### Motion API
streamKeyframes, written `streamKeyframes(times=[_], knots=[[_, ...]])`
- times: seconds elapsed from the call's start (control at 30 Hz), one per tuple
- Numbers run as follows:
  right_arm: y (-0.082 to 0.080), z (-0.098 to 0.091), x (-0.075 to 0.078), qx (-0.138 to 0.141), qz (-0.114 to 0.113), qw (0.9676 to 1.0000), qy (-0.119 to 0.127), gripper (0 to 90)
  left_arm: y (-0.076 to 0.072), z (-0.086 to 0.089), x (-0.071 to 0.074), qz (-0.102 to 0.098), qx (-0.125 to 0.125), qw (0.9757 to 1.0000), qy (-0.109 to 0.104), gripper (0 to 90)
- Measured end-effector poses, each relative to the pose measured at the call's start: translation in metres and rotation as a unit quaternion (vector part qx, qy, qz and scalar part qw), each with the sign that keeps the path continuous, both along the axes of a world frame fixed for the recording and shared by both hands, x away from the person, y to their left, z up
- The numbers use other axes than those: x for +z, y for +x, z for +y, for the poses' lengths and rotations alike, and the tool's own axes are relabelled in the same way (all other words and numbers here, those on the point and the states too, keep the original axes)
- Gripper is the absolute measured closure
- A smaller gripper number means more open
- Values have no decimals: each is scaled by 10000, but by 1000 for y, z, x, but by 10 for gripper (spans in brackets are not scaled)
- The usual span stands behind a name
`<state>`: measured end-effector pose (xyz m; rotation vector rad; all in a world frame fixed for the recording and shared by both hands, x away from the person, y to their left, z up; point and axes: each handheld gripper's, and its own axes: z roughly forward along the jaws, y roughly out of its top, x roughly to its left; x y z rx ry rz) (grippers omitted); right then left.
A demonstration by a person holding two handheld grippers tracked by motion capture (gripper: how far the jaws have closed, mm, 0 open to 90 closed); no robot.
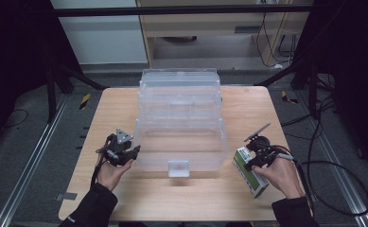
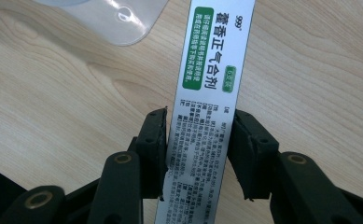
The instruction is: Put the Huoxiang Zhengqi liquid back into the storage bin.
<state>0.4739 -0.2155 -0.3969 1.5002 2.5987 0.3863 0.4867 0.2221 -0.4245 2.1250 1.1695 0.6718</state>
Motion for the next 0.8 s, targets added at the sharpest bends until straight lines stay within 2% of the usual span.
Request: streamKeyframes(times=[0.23,0.53,0.63,0.8], knots=[[2,2,2,-162,67,9998,-99,631,0,0,0,1,-3,10000,3,618],[4,5,3,-75,171,9995,-258,637,0,0,0,2,-5,10000,6,618],[4,4,4,-94,161,9996,-231,638,0,0,0,1,-5,10000,5,618],[2,0,10,-65,20,9999,-156,638,0,0,0,1,-5,10000,8,618]])
